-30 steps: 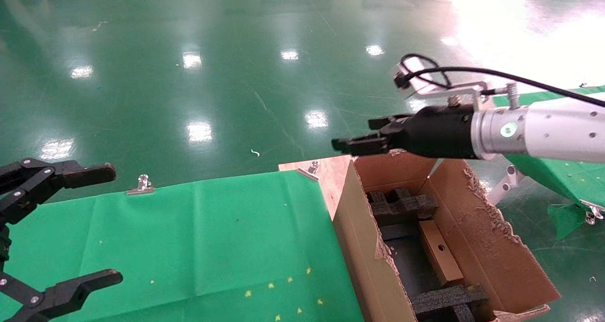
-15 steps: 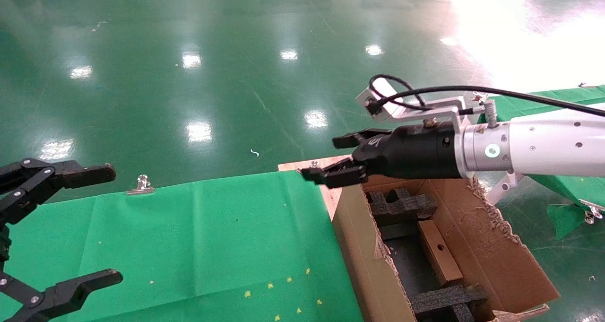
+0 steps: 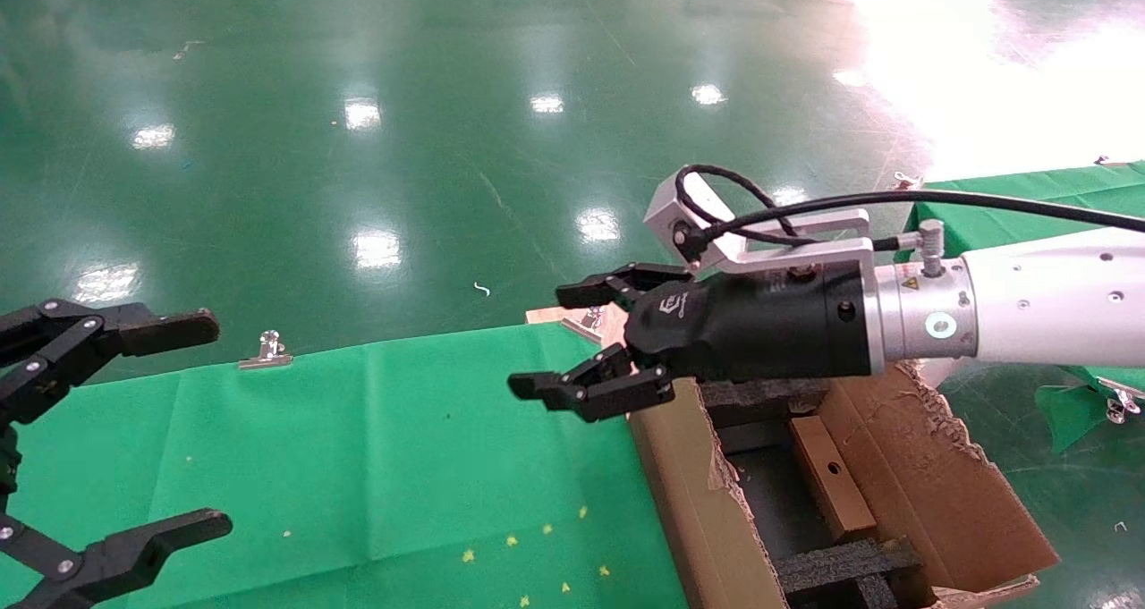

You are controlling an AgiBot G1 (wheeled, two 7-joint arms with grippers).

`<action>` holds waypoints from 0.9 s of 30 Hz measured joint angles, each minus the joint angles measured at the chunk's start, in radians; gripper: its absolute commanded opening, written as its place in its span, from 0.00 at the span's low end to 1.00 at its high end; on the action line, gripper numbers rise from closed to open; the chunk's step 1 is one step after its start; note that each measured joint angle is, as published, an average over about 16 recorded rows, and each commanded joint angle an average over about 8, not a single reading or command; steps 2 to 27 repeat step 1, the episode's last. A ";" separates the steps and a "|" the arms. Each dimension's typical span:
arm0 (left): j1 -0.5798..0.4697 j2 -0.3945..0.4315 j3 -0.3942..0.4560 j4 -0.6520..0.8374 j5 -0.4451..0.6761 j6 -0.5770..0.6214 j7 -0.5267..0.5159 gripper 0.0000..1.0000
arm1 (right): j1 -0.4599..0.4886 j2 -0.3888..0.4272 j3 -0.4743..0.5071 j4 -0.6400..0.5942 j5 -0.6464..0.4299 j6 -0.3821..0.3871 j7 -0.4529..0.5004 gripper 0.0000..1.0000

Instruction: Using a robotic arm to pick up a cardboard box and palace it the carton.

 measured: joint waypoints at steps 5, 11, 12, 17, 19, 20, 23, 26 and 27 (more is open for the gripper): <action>0.000 0.000 0.000 0.000 0.000 0.000 0.000 1.00 | -0.007 -0.002 0.010 -0.001 0.006 -0.007 -0.009 1.00; 0.000 0.000 0.000 0.000 0.000 0.000 0.000 1.00 | -0.007 -0.002 0.010 -0.001 0.006 -0.007 -0.009 1.00; 0.000 0.000 0.000 0.000 0.000 0.000 0.000 1.00 | -0.007 -0.002 0.010 -0.001 0.006 -0.007 -0.009 1.00; 0.000 0.000 0.000 0.000 0.000 0.000 0.000 1.00 | -0.007 -0.002 0.010 -0.001 0.006 -0.007 -0.009 1.00; 0.000 0.000 0.000 0.000 0.000 0.000 0.000 1.00 | -0.007 -0.002 0.010 -0.001 0.006 -0.007 -0.009 1.00; 0.000 0.000 0.000 0.000 0.000 0.000 0.000 1.00 | -0.007 -0.002 0.010 -0.001 0.006 -0.007 -0.009 1.00; 0.000 0.000 0.000 0.000 0.000 0.000 0.000 1.00 | -0.007 -0.002 0.010 -0.001 0.006 -0.007 -0.009 1.00; 0.000 0.000 0.000 0.000 0.000 0.000 0.000 1.00 | -0.007 -0.002 0.010 -0.001 0.006 -0.007 -0.009 1.00; 0.000 0.000 0.000 0.000 0.000 0.000 0.000 1.00 | -0.007 -0.002 0.010 -0.001 0.006 -0.007 -0.009 1.00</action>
